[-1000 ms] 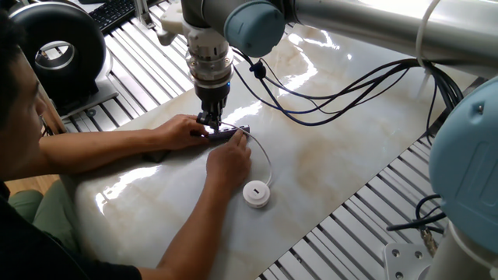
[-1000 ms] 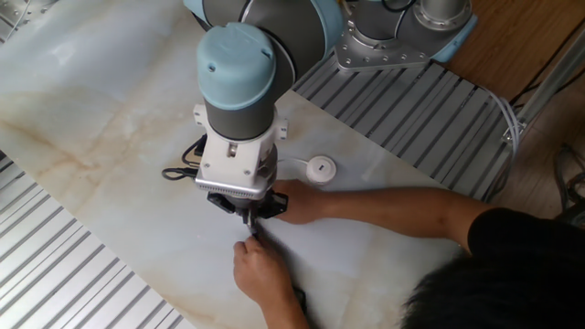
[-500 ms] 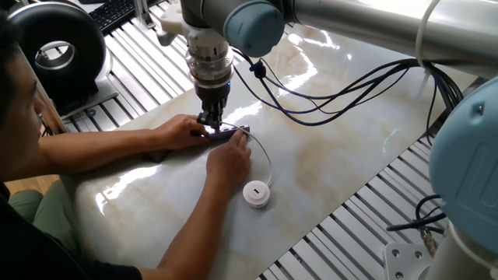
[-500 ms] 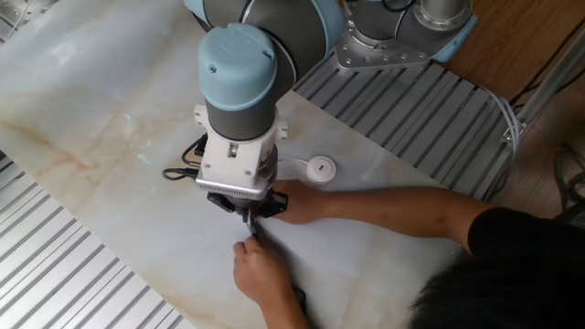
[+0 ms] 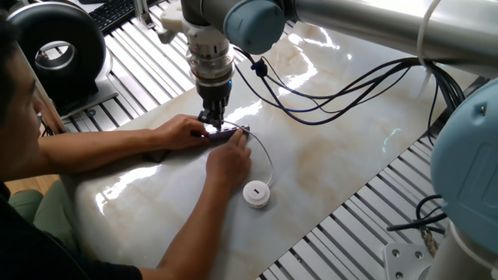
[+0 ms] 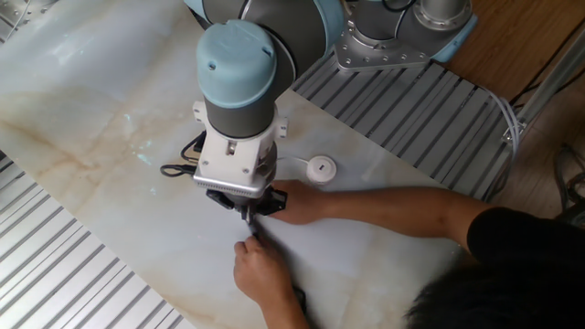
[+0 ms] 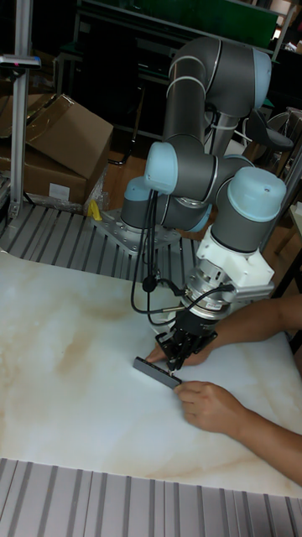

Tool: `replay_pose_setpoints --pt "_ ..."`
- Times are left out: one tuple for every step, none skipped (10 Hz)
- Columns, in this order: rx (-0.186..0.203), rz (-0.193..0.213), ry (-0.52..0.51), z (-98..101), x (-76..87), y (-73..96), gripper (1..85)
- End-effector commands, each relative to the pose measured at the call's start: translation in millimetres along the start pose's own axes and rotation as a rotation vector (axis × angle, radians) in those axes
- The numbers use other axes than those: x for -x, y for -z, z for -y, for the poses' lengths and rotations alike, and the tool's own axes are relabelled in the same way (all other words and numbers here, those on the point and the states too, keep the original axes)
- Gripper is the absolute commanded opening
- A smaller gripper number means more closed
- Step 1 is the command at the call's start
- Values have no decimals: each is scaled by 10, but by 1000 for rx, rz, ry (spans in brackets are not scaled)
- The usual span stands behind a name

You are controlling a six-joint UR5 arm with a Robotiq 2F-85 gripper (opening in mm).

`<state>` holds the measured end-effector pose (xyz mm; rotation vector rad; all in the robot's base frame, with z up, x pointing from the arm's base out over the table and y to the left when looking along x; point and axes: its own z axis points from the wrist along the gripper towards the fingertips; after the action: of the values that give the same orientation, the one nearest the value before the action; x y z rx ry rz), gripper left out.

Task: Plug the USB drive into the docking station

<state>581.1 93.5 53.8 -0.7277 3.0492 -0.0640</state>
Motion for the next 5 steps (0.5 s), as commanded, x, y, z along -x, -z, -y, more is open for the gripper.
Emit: replay_pose_setpoints --pt "4 -1 -70 17 -7 28 13" --pt "4 -2 -92 16 -10 27 13" --pt "9 -3 -101 5 -13 27 13" --pt "11 -2 -101 -7 -10 29 13" --pt "13 -2 -87 -19 -9 31 13"
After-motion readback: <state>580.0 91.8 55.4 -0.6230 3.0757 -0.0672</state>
